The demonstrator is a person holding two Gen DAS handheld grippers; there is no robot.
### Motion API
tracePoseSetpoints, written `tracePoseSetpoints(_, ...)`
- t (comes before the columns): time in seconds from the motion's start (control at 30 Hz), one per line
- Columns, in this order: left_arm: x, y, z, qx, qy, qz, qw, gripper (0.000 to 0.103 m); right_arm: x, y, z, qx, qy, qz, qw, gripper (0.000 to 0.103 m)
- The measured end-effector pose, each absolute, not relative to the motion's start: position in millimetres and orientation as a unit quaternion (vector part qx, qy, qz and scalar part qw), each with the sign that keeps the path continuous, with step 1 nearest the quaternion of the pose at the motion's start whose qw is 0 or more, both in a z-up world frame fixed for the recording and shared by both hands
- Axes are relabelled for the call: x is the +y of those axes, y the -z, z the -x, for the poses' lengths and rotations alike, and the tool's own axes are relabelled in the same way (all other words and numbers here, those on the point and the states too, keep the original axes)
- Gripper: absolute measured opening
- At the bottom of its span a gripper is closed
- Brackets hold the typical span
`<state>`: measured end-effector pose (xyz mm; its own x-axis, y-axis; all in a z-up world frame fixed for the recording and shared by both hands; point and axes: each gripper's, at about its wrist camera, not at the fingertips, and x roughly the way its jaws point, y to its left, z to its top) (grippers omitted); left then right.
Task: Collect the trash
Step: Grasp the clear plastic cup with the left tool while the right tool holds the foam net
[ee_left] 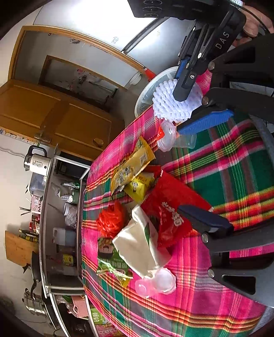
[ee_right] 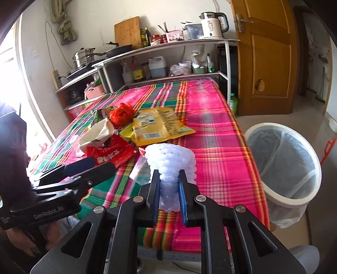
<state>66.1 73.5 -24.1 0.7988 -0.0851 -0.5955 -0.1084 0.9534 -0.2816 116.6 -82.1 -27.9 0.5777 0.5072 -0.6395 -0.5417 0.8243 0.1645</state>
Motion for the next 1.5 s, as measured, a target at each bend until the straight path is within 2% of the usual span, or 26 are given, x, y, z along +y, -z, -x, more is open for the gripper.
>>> tracePoseSetpoints(0.27,43,28,-95,0.338,0.028,0.135,0.931,0.070,-111,27,-124,0.349,-0.280,0.001,0.894,0.016)
tracePoseSetpoints(0.57,16,28,-113,0.361,0.056,0.119,0.923,0.063,-132,30,-128,0.353,-0.268,-0.014,0.896,0.016)
tracePoseSetpoints(0.87,-5,29,-131,0.375,0.070,0.107,0.918,0.063,-153,34,-133,0.362,-0.250,-0.030,0.898,0.016)
tracePoseSetpoints(1.17,-19,33,-141,0.388,0.068,0.095,0.914,0.051,-173,34,-133,0.361,-0.239,-0.045,0.900,0.016)
tracePoseSetpoints(1.33,-22,28,-142,0.378,0.077,0.085,0.918,0.051,-178,32,-131,0.356,-0.239,-0.050,0.902,0.016)
tracePoseSetpoints(1.4,-23,25,-143,0.374,0.077,0.076,0.921,0.060,-181,31,-130,0.354,-0.239,-0.053,0.903,0.016)
tracePoseSetpoints(1.5,-24,25,-148,0.368,0.069,0.055,0.925,0.062,-184,31,-131,0.353,-0.237,-0.056,0.903,0.016)
